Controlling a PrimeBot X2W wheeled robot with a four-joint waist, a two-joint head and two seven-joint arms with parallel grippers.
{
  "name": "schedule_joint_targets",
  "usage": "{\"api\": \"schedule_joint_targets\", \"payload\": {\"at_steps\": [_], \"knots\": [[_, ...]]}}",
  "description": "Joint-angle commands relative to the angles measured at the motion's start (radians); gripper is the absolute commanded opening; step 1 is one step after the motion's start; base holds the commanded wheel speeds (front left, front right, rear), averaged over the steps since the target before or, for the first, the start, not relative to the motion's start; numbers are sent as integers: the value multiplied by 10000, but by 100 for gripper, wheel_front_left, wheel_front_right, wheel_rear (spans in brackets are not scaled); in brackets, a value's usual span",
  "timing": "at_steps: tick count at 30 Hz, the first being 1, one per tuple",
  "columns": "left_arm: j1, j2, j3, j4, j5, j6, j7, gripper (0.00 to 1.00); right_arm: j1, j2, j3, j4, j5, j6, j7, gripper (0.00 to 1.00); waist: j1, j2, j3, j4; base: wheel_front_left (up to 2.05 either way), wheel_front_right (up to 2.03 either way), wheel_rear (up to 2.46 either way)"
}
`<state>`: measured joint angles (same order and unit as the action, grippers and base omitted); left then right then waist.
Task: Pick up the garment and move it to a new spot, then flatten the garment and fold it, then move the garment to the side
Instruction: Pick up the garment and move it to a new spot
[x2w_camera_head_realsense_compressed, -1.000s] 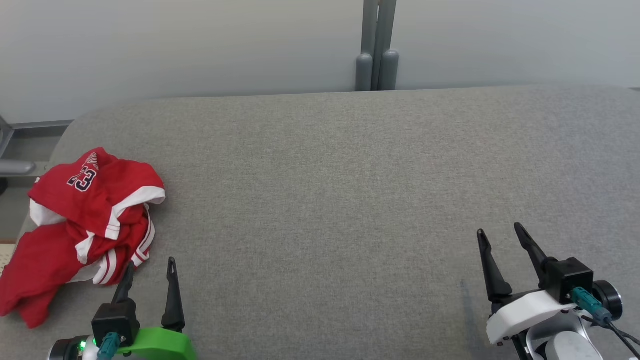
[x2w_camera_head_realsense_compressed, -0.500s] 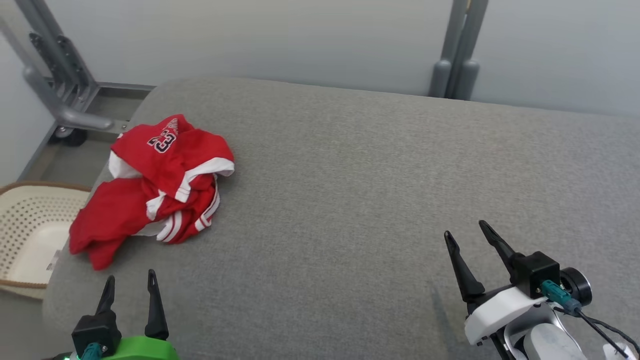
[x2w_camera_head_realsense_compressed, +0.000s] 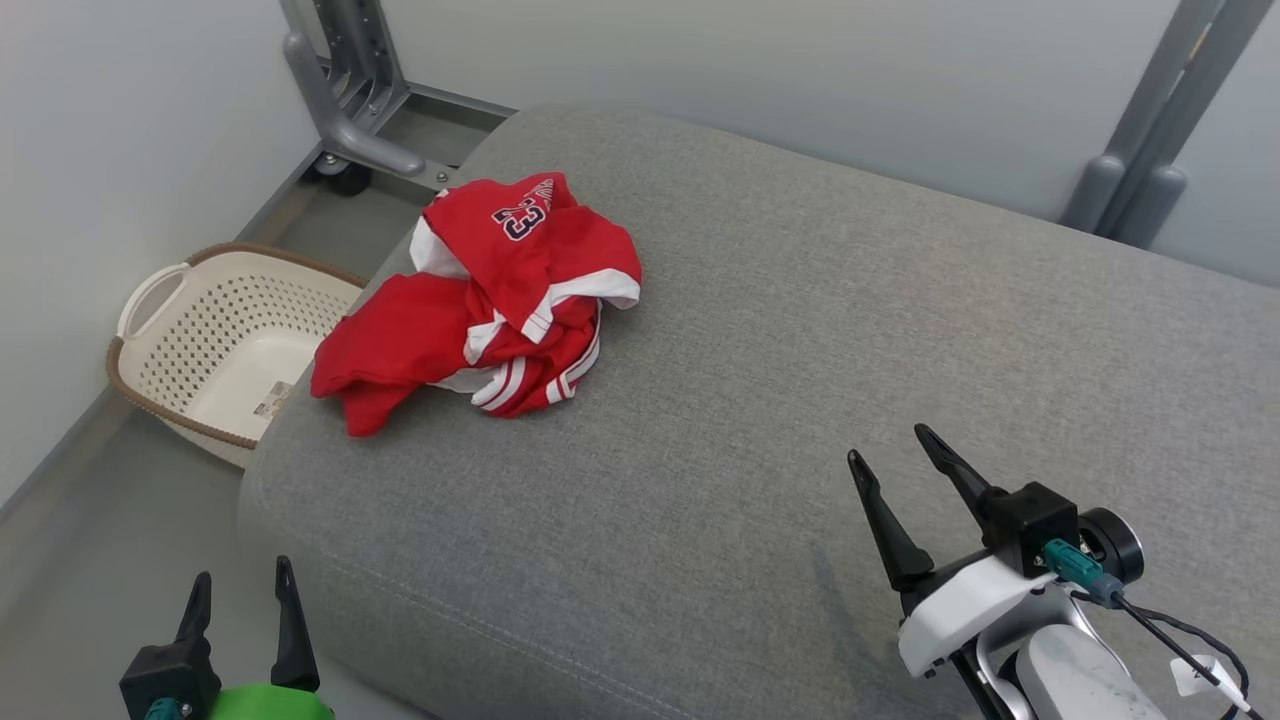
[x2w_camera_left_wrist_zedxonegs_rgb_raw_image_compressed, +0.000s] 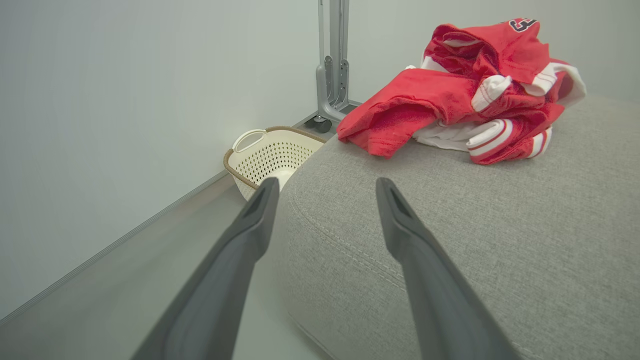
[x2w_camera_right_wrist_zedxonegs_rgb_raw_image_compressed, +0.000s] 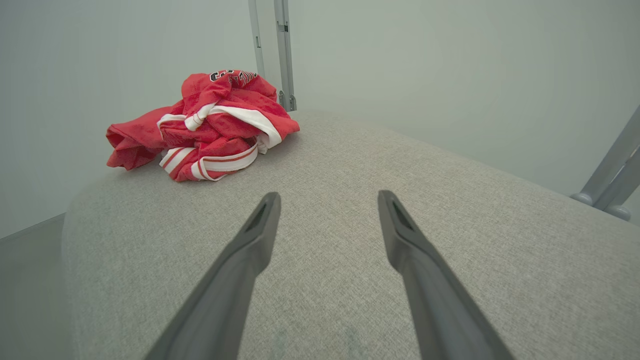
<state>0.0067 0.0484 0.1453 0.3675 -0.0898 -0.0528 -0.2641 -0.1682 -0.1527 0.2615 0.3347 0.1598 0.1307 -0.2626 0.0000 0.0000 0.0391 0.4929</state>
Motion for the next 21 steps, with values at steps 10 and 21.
{"api": "schedule_joint_targets", "payload": {"at_steps": [10, 21], "knots": [[-250, 39, -152, 151, -253, -167, -8, 100, 7, -228, 10, 13, 141, 1, -32, 100, 0, 0, 290, -85, 0, 0, 0], [-2587, 974, -569, 1722, -936, -776, -10, 100, -128, -446, 78, -70, 264, 1, -33, 100, 0, 0, 834, -1124, 0, 0, 0]]}}
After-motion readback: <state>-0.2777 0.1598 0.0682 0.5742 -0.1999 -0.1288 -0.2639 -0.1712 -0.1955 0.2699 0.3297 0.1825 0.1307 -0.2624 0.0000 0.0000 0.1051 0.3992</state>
